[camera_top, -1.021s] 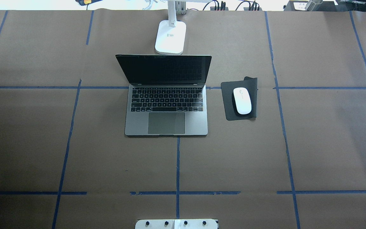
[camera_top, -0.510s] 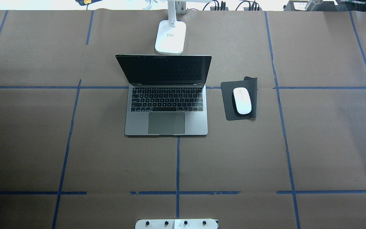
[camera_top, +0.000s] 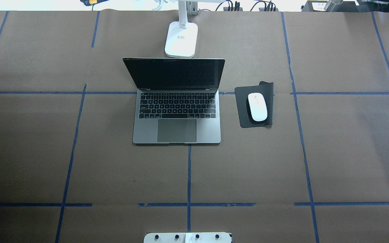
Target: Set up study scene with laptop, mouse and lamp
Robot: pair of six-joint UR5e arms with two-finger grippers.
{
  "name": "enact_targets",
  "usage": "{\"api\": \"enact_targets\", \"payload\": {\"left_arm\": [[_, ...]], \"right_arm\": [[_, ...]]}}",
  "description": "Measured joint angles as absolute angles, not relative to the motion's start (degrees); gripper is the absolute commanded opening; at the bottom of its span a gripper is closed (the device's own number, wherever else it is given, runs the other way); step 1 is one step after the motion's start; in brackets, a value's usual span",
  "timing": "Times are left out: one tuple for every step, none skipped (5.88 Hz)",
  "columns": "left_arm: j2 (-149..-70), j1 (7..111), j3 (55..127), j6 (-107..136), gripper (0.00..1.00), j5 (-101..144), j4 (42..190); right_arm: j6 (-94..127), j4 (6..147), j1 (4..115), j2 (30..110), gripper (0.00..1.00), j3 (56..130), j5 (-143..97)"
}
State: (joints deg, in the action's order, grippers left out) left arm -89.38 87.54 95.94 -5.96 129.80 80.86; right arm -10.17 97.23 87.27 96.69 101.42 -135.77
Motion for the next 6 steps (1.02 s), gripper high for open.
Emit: {"api": "enact_targets", "payload": {"left_arm": [[-89.3, 87.5, 96.3, -6.0, 1.00, 129.8, 80.9], [-89.3, 87.5, 96.4, -6.1, 1.00, 129.8, 81.2], [-89.4, 87.5, 96.3, -6.1, 1.00, 129.6, 81.9], [-89.6, 87.5, 96.2, -6.1, 1.00, 129.4, 82.3], [-89.5, 87.5, 96.2, -6.1, 1.00, 129.5, 82.3], [-89.4, 87.5, 96.1, -5.8, 1.00, 131.1, 82.1]], "right_arm": [[-10.1, 97.3, 87.3, 96.7, 1.00, 101.9, -135.7], [-10.1, 97.3, 87.3, 96.8, 1.00, 102.2, -135.7], [-10.0, 97.3, 87.3, 96.8, 1.00, 102.4, -135.7], [-10.0, 97.3, 87.3, 96.8, 1.00, 102.5, -135.7], [-10.0, 97.3, 87.3, 96.9, 1.00, 102.5, -135.7], [-9.8, 97.3, 87.3, 96.9, 1.00, 102.5, -135.7]]}}
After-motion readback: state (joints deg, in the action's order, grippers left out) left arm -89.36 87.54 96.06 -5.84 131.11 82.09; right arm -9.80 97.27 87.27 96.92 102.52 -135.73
